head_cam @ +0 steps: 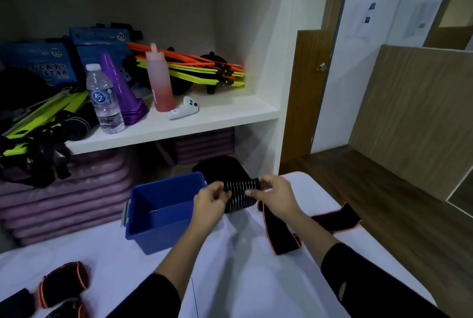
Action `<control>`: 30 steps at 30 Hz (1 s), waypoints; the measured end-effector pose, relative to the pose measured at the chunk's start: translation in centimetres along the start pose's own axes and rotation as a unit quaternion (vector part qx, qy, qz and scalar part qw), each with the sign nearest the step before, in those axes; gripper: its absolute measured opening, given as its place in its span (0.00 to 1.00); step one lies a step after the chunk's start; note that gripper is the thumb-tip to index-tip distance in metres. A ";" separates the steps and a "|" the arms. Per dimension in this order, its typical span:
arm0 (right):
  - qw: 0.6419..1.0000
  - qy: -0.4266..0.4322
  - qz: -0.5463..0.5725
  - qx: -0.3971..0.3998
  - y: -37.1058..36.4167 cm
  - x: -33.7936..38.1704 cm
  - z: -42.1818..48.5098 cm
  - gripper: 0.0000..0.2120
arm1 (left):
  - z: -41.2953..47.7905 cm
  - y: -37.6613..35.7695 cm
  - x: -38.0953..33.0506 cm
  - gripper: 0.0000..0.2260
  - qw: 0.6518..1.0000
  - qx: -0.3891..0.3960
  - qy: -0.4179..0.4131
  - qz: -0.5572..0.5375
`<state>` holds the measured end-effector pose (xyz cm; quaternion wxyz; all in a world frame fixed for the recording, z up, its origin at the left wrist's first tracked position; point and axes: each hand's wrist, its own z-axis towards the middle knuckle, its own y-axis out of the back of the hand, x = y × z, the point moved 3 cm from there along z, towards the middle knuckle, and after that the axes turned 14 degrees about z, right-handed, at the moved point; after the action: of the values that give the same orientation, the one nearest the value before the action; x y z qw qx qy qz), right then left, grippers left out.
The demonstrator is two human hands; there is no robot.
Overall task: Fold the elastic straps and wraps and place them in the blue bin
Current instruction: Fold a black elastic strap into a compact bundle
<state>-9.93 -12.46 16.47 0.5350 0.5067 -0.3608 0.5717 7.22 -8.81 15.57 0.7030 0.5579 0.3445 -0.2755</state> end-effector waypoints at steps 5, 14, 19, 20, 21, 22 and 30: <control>0.993 -0.100 -0.048 0.043 -1.8 -8.4 -8.0 0.10 | -6.6 -3.7 7.3 0.06 0.991 0.111 0.063 0.042; 0.964 -0.237 -0.054 0.108 -4.8 -15.1 -20.2 0.07 | -17.1 -6.6 14.1 0.14 0.965 0.217 0.135 0.066; 0.958 -0.258 -0.083 0.094 -5.8 -16.2 -23.7 0.07 | -20.6 -7.5 16.1 0.13 0.961 0.217 0.153 0.080; 0.956 -0.262 -0.097 0.090 -5.8 -16.6 -24.3 0.08 | -21.1 -7.6 16.4 0.12 0.959 0.216 0.161 0.083; 0.953 -0.266 -0.114 0.089 -5.9 -16.9 -24.7 0.08 | -21.6 -7.7 16.7 0.10 0.958 0.214 0.176 0.081; 0.949 -0.272 -0.131 0.086 -6.0 -17.1 -25.1 0.08 | -22.0 -7.8 16.9 0.08 0.956 0.212 0.190 0.076; 0.940 -0.296 -0.165 0.048 -6.2 -17.9 -26.5 0.13 | -23.3 -8.7 17.6 0.04 0.955 0.207 0.181 0.110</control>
<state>-10.56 9.49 -7.64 0.4657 0.7304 -0.3869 0.3161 7.13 11.85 -6.77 0.5242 0.7659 0.3381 -0.1561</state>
